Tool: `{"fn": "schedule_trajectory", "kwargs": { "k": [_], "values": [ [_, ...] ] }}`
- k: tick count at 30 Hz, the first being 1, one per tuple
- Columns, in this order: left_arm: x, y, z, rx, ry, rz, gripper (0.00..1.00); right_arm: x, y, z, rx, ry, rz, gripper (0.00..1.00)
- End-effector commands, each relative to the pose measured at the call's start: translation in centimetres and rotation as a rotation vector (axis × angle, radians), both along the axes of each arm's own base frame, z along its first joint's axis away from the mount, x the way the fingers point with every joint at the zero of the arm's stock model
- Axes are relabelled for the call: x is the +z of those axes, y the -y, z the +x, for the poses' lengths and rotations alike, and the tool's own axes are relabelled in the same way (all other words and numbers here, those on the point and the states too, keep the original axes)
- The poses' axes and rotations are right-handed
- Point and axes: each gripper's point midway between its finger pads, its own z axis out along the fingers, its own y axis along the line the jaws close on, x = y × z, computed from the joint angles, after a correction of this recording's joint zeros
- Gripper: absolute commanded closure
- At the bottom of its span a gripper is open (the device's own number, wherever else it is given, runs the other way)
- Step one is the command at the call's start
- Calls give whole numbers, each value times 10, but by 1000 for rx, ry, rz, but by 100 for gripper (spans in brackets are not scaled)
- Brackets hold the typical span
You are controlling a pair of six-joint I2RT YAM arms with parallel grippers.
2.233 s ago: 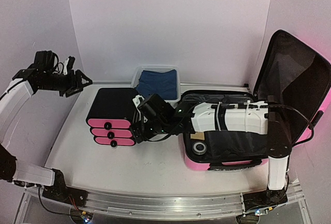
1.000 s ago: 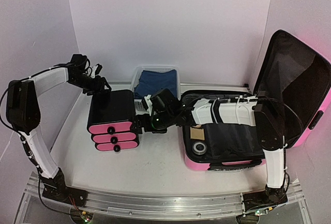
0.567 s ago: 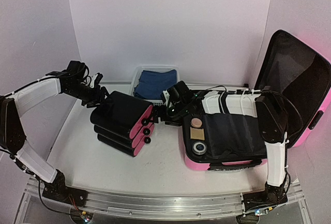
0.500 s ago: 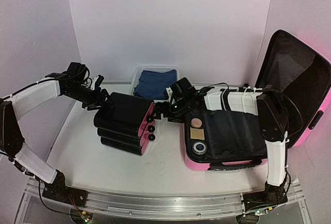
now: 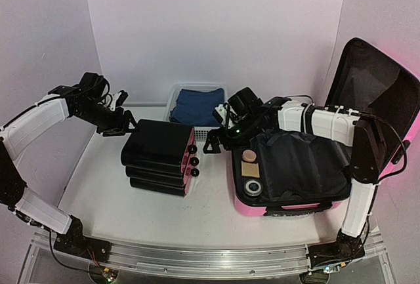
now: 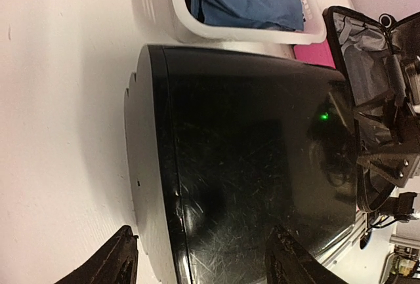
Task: Open, take out, and arrange the luggage
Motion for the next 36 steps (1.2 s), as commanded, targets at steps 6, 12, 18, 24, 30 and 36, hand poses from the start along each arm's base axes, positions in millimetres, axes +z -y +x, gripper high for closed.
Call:
{"fn": "schedule_trajectory", "kwargs": {
  "k": [6, 12, 18, 24, 30, 36],
  "values": [
    [57, 17, -15, -85, 83, -135, 32, 45, -32, -50, 466, 75, 229, 8],
    [70, 31, -34, -123, 55, -271, 31, 44, -60, -33, 524, 104, 288, 21],
    [70, 33, -52, -133, 23, -325, 30, 39, -85, -9, 500, 114, 316, 35],
    [68, 24, -61, -88, 49, -307, 31, 42, -116, -13, 504, 116, 363, 49],
    [64, 4, -55, 11, 114, -219, 31, 32, -154, -26, 468, 167, 329, 67],
    [57, -5, -46, 67, 114, -170, 31, 23, -164, -36, 446, 176, 315, 76]
  ]
}}
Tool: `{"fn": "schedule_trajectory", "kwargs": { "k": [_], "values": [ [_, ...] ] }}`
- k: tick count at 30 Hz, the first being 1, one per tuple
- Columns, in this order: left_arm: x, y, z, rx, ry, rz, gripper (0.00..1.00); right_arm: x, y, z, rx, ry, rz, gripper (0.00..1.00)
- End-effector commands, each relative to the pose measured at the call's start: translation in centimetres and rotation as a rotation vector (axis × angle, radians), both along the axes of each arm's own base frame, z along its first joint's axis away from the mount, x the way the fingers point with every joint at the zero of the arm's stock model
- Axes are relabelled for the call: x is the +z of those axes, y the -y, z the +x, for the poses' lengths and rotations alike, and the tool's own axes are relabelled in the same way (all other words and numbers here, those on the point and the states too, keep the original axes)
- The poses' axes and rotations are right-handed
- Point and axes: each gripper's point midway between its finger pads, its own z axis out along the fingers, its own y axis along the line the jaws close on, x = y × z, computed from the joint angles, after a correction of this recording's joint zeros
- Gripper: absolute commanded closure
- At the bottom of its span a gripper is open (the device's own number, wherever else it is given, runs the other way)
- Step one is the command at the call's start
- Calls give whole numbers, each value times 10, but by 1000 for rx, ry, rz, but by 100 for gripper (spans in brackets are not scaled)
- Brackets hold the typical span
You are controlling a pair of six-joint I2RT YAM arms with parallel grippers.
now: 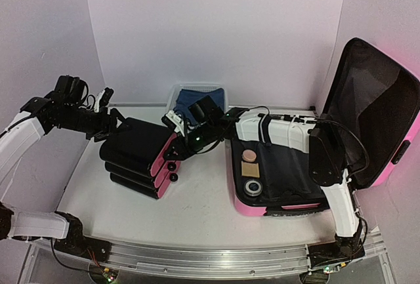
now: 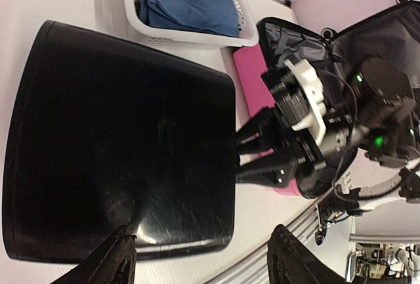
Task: Open, take out, and arrange the luggage
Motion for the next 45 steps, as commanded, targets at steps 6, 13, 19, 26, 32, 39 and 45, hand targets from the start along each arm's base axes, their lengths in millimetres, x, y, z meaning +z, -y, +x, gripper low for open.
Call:
{"fn": "schedule_trajectory", "kwargs": {
  "k": [6, 13, 19, 26, 32, 39, 45],
  "values": [
    [-6, -14, 35, 103, 42, 98, 30, 22, -23, -12, -72, 79, 50, 79],
    [-19, -14, 48, 109, 23, 128, 31, 19, 19, -25, -133, 86, -46, 73],
    [-14, -16, 48, 110, 44, 130, 31, 21, 46, -45, -136, 48, -72, 69],
    [-7, -16, 48, 105, 69, 127, 31, 26, 50, -44, -154, 55, -79, 60],
    [-2, -16, 46, 100, 84, 124, 31, 47, 74, -46, -203, 96, -116, 23],
    [3, -13, 47, 88, 93, 111, 31, 79, 158, -34, -394, 285, -238, 2],
    [9, -9, 45, 69, 97, 88, 29, 46, 268, 31, -813, 197, -418, 2]
  ]
}}
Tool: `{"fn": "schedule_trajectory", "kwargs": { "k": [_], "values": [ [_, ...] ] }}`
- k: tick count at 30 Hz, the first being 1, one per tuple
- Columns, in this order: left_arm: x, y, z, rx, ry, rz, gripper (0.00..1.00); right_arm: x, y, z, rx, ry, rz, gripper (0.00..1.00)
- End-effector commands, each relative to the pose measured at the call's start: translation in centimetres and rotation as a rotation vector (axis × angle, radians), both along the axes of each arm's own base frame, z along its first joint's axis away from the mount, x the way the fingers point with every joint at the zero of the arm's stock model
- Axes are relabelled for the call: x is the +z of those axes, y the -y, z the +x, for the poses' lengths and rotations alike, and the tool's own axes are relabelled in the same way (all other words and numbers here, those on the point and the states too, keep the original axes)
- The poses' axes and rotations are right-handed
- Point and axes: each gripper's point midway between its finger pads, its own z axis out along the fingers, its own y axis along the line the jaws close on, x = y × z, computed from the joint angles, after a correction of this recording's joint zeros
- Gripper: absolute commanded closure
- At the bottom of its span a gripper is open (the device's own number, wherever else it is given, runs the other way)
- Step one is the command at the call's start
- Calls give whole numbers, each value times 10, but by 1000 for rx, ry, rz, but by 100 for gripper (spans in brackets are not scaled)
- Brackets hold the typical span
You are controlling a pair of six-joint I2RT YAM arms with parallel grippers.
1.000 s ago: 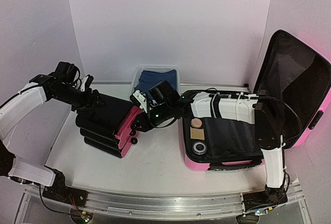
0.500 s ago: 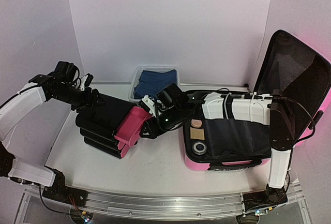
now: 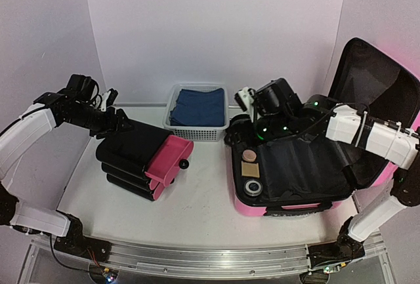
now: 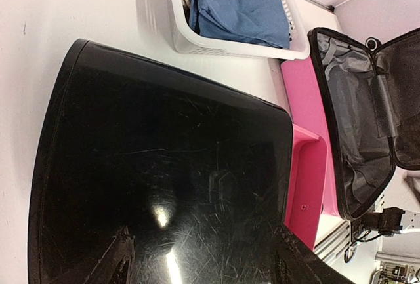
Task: Open, take out, and arrange the luggage
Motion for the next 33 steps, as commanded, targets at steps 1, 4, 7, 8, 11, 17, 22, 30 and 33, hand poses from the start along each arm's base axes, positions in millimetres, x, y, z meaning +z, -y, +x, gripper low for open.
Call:
{"fn": "schedule_trajectory", "kwargs": {
  "k": [1, 4, 7, 8, 11, 17, 22, 30, 33],
  "values": [
    [38, 4, 7, -18, 114, -44, 29, -47, 88, 58, -365, -92, -122, 2],
    [40, 5, 6, -21, 117, -51, 29, -75, 91, 75, -381, -216, -102, 8],
    [41, 5, 3, -23, 117, -57, 29, -109, 88, 93, -411, -344, -84, 21],
    [41, 5, 3, -23, 118, -58, 29, -117, 90, 100, -429, -365, -81, 23],
    [38, 5, 1, -19, 110, -61, 29, -135, 86, 120, -458, -391, -87, 23],
    [41, 5, -1, -25, 115, -68, 29, -168, 79, 136, -470, -433, -121, 29],
    [42, 6, -1, -29, 119, -69, 29, -182, 80, 149, -487, -419, -149, 38],
    [39, 6, -1, -28, 112, -67, 29, -195, 88, 155, -525, -409, -193, 34],
    [40, 5, -1, -26, 114, -66, 29, -200, 94, 156, -544, -400, -217, 34]
  ]
}}
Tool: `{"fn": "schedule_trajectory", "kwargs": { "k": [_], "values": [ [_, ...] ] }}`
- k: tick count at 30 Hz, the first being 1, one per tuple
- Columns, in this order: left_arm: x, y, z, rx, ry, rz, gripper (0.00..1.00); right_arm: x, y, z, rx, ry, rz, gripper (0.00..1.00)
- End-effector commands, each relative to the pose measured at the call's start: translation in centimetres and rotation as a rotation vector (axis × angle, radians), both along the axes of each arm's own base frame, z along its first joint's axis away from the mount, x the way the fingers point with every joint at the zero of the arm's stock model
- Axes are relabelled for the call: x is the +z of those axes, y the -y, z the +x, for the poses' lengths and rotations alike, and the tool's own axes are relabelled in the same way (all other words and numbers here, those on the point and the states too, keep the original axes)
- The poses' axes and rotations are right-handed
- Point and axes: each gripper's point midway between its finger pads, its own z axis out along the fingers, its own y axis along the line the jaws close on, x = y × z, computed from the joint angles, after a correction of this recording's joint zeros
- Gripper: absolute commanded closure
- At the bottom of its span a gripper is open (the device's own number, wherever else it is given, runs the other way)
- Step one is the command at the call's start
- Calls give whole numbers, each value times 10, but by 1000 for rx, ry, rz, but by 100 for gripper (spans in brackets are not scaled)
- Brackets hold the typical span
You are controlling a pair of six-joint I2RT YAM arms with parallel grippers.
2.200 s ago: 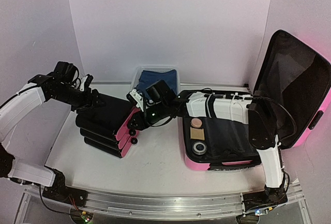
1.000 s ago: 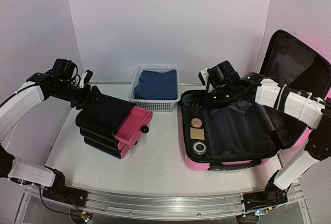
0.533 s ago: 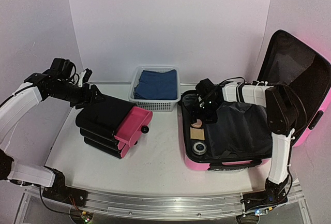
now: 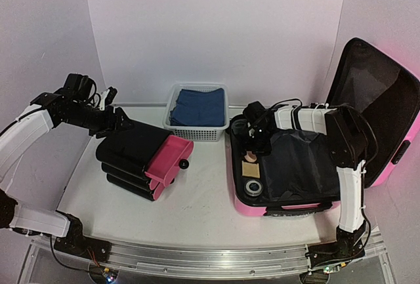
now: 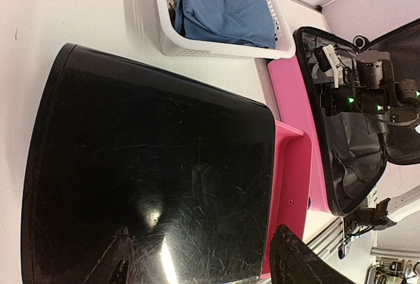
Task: Open, take out, and arrange the luggage
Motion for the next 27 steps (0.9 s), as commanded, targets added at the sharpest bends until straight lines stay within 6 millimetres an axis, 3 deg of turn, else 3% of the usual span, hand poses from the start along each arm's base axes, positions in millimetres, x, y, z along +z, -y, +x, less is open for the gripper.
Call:
{"fn": "schedule_trajectory", "kwargs": {
  "k": [1, 8, 14, 21, 27],
  "values": [
    [30, 1, 5, -1, 95, -35, 29, 2, 7, 14, -36, 49, -38, 33],
    [31, 3, 6, -4, 91, -44, 29, -5, 7, 18, -30, 48, -53, 31],
    [31, 3, 5, -3, 89, -45, 29, 3, 10, 14, -29, 56, -50, 35],
    [29, 4, 7, -6, 80, -45, 29, 49, 9, 7, 14, 130, 3, 49],
    [29, 4, 6, -6, 82, -49, 29, 100, 8, -5, 40, 217, 94, 52]
  ]
}}
